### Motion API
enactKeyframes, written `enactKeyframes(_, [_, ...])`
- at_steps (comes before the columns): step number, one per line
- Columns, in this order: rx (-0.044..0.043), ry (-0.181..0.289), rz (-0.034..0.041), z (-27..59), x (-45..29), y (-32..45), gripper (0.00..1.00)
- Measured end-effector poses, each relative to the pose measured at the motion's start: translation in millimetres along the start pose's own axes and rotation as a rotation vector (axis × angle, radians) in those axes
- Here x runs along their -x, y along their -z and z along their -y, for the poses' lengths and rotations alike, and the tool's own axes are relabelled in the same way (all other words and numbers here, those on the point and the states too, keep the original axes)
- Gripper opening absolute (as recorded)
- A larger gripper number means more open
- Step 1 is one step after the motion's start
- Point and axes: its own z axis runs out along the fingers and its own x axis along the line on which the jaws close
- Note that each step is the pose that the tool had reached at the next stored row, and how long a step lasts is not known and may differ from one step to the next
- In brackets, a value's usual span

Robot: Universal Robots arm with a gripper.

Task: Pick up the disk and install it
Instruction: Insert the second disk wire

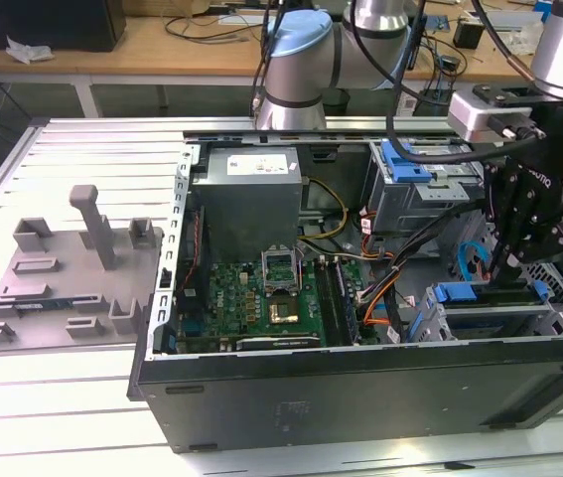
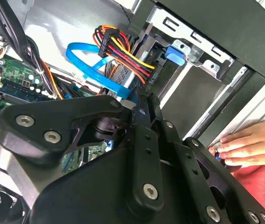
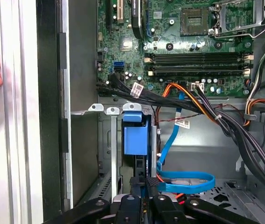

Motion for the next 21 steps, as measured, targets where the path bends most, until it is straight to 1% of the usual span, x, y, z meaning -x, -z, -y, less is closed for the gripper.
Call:
enactKeyframes(8, [-0.004, -0.001, 0.0012, -0.2, -0.3, -0.5, 0.16])
enactKeyframes(21, [-0.004, -0.001, 0.0013, -0.4, 0.4, -4.9, 0.16])
